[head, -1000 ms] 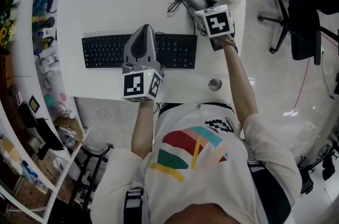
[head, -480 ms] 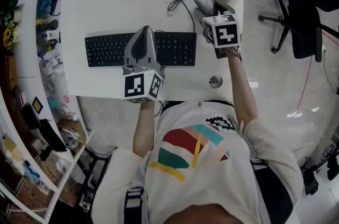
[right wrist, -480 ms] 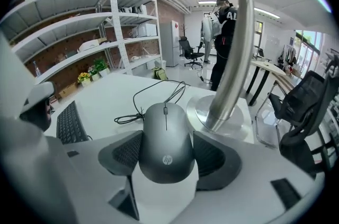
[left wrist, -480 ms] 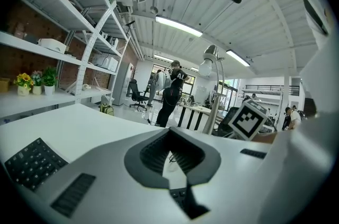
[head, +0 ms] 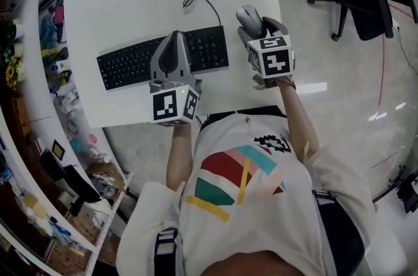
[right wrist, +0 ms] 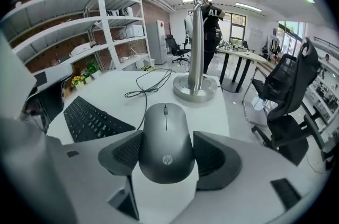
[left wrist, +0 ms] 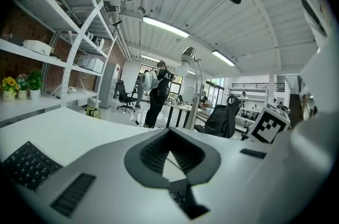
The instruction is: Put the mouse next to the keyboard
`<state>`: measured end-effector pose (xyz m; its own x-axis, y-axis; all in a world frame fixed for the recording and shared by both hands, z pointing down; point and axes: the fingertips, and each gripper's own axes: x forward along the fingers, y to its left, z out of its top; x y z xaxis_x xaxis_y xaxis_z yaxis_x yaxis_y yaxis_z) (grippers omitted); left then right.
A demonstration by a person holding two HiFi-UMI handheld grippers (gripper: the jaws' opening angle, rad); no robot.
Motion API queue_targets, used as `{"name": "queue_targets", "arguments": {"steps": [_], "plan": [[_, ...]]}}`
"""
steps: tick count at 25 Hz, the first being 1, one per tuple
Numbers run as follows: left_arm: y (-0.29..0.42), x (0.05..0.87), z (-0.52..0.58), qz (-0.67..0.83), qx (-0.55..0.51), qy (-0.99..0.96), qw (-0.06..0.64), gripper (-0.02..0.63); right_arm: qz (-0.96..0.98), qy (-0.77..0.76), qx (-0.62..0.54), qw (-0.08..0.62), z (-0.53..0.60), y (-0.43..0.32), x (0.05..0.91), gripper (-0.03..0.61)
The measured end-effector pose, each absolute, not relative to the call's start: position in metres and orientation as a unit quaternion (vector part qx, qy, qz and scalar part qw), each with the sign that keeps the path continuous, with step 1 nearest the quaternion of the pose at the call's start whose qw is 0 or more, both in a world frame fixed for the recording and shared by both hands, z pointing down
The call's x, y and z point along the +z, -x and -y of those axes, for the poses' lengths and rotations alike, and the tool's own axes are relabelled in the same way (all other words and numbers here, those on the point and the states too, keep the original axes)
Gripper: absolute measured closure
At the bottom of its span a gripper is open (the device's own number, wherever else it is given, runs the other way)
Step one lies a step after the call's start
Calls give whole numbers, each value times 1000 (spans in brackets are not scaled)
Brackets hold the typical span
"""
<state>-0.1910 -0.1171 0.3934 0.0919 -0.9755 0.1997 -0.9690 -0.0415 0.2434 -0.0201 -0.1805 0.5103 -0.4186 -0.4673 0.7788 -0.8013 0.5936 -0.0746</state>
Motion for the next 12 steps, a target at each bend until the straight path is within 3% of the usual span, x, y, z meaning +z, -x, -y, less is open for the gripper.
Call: {"name": "queue_targets", "arguments": {"steps": [12], "plan": [[142, 404, 99, 632, 1, -757, 169, 569, 768, -452, 292, 348, 125, -19, 543, 267]]}}
